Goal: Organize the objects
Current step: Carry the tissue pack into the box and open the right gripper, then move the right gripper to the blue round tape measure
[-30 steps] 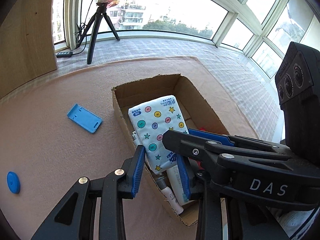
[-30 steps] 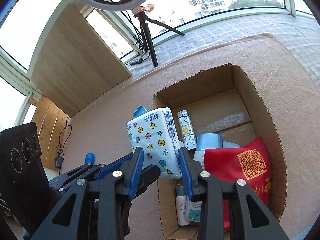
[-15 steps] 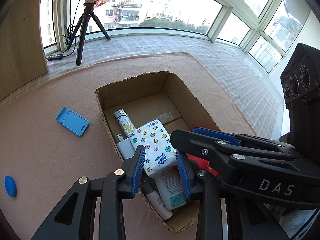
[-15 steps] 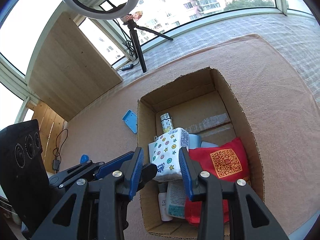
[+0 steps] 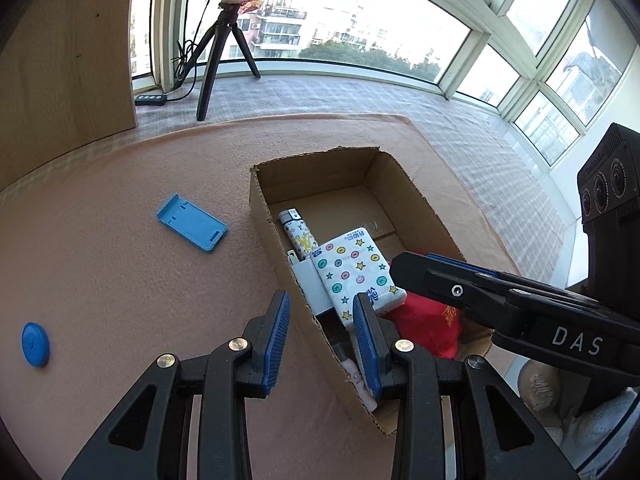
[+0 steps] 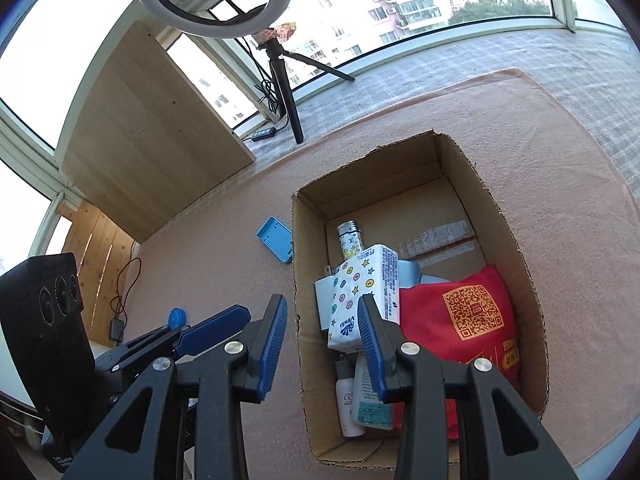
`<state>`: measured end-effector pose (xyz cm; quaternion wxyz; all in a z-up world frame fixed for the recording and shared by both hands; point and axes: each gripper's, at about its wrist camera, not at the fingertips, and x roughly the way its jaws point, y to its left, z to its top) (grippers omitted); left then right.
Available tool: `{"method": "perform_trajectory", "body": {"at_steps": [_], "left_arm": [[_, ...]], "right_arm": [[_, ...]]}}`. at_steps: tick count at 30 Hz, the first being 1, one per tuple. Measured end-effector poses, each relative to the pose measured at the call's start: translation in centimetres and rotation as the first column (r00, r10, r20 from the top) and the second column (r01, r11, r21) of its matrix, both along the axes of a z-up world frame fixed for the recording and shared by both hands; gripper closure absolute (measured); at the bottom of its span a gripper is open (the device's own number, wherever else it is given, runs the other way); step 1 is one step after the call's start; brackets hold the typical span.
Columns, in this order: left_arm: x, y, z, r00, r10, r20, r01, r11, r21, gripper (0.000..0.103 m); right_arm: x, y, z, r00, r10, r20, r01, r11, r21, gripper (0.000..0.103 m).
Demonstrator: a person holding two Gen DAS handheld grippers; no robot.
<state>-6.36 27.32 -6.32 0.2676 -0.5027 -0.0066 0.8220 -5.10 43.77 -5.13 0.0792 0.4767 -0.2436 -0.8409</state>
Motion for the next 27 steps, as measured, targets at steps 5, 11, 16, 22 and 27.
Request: {"method": "perform_trajectory", "body": {"at_steps": [5, 11, 16, 22, 27], "left_arm": [[-0.1, -4.3, 0.0, 0.997, 0.078, 0.001, -0.078, 0.997, -0.005, 0.068], [-0.5, -11.0, -0.3, 0.978, 0.207, 0.011, -0.207, 0.978, -0.025, 0.068], [-0.2, -16.2, -0.3, 0.958, 0.286, -0.014, -0.287, 0.956, -0.064, 0.068], [0.2, -21.3, -0.5, 0.937, 0.347, -0.028, -0.348, 0.933, -0.097, 0.067], [0.3, -24.9, -1.4, 0.927, 0.374, -0.017, -0.374, 0.921, -0.109, 0.062]], "right_arm": [[-0.3, -2.8, 0.3, 0.999, 0.043, -0.009, -0.043, 0.999, -0.005, 0.069], [-0.8, -7.6, 0.4, 0.993, 0.120, -0.018, -0.119, 0.991, 0.057, 0.065], [-1.2, -11.6, 0.3, 0.984, 0.176, -0.020, -0.173, 0.981, 0.088, 0.062], [-1.8, -16.2, 0.1, 0.975, 0.222, -0.016, -0.218, 0.965, 0.148, 0.056], [-2.4, -19.2, -0.6, 0.969, 0.248, -0.008, -0.243, 0.954, 0.176, 0.055]]}}
